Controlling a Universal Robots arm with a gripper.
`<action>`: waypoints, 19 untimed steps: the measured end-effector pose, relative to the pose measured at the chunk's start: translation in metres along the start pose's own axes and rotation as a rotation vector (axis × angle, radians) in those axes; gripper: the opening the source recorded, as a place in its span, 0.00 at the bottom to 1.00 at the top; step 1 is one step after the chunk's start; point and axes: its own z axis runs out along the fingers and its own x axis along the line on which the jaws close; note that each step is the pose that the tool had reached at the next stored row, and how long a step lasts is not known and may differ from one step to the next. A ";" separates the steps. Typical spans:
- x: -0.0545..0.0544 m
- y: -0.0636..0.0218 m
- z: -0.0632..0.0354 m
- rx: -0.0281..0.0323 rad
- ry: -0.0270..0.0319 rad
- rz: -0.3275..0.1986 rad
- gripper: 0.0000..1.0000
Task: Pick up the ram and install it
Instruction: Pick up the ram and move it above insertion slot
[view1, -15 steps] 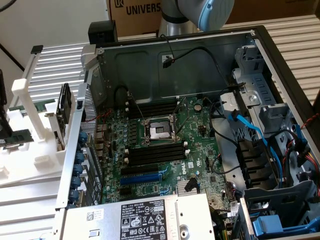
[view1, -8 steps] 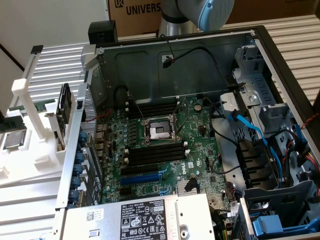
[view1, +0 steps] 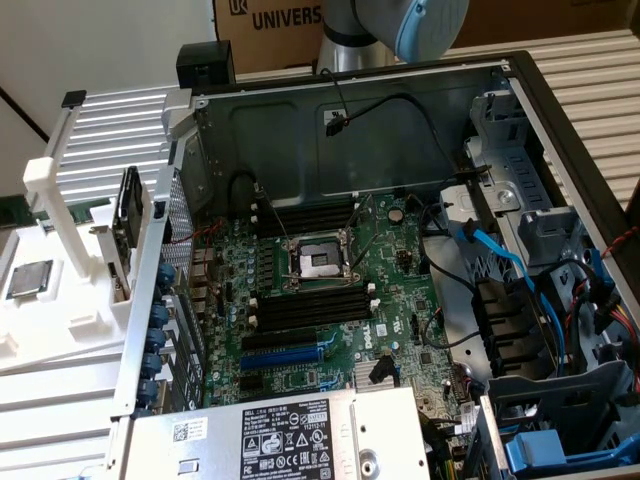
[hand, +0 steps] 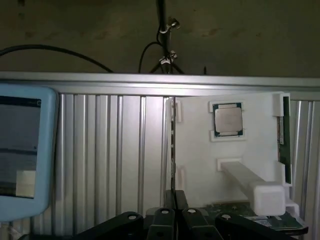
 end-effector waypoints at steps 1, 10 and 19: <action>0.000 -0.0017 -0.0014 0.0002 0.0000 0.000 0.12; 0.002 -0.0443 -0.0254 -0.0004 0.0022 0.000 0.12; 0.002 -0.0535 -0.0274 -0.0111 0.0285 0.027 0.12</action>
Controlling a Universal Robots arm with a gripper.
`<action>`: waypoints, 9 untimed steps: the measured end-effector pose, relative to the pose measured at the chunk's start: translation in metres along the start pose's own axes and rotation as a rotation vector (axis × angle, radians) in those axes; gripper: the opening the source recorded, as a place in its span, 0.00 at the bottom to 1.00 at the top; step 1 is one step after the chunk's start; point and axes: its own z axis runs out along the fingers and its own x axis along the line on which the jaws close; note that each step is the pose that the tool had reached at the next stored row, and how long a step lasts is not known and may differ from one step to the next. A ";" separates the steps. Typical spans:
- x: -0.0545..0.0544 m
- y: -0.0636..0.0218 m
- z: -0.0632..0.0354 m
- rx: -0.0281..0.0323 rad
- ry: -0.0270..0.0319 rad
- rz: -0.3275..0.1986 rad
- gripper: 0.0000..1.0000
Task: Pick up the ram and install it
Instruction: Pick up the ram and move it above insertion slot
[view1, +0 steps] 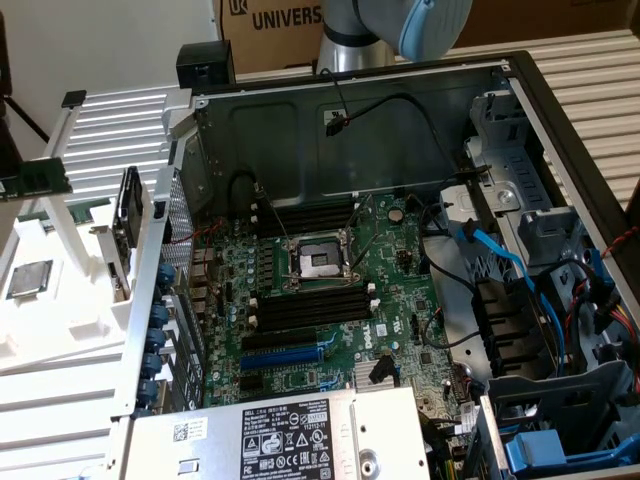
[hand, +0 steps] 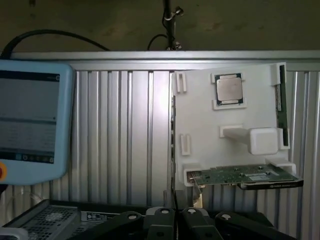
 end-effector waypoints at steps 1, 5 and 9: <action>0.000 -0.0002 -0.0001 -0.0007 0.0003 0.008 0.12; -0.001 -0.0081 -0.0060 0.0206 0.0000 0.020 0.12; -0.002 -0.0253 -0.0066 0.0253 0.0000 0.020 0.12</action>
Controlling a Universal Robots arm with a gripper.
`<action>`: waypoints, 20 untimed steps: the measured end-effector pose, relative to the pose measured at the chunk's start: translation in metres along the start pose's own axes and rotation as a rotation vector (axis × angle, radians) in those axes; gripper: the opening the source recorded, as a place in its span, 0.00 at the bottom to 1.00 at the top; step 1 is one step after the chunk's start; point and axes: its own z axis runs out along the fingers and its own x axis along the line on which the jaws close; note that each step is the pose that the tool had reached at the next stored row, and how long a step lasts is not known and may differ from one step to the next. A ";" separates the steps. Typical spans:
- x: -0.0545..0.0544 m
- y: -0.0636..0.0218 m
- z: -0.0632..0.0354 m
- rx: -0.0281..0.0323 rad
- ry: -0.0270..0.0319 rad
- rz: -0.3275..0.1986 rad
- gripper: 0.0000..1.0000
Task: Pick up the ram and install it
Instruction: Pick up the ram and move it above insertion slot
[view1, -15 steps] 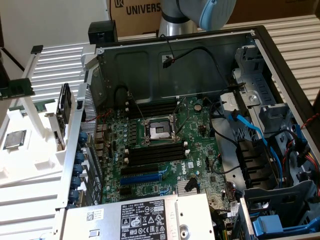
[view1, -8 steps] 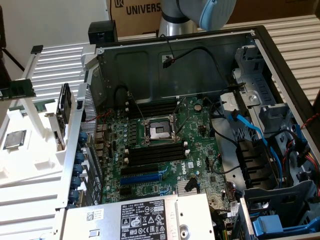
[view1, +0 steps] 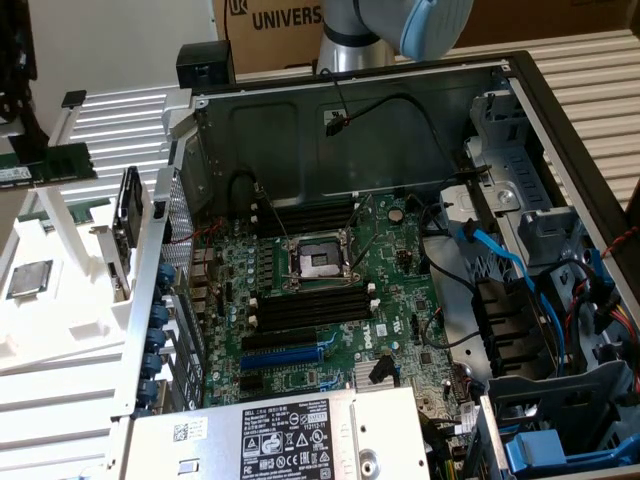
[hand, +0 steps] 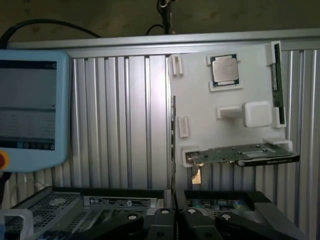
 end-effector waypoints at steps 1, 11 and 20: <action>0.000 -0.0042 0.0002 0.0000 0.0001 0.000 0.12; -0.002 -0.0537 0.0006 0.0000 0.0007 0.000 0.12; -0.004 -0.1043 -0.0004 0.0002 0.0046 0.000 0.12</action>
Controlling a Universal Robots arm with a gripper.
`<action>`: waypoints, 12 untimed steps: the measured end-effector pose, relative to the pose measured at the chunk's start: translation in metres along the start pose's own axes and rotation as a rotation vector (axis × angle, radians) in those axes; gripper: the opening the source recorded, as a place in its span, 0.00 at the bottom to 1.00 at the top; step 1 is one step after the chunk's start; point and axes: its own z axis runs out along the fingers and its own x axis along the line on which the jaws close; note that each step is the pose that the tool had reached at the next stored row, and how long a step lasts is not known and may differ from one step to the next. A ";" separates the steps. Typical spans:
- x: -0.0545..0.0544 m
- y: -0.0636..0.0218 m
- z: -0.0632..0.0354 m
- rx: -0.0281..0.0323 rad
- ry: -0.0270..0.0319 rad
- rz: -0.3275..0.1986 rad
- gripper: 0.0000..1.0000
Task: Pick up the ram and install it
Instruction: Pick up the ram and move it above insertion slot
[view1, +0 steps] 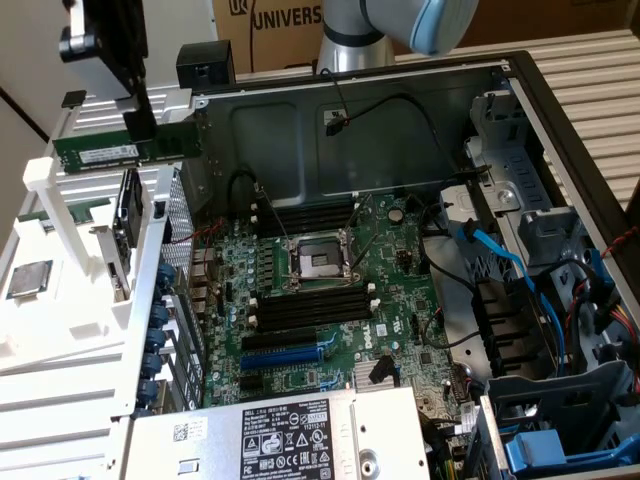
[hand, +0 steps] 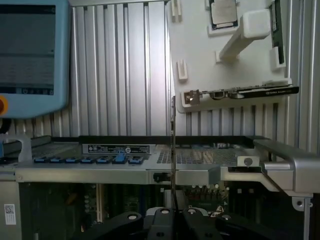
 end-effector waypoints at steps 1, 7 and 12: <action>0.000 -0.0093 0.0000 0.0000 0.0011 0.000 0.12; -0.001 -0.0407 0.0007 0.0000 0.0037 0.000 0.12; -0.003 -0.0775 0.0022 0.0000 0.0044 0.000 0.12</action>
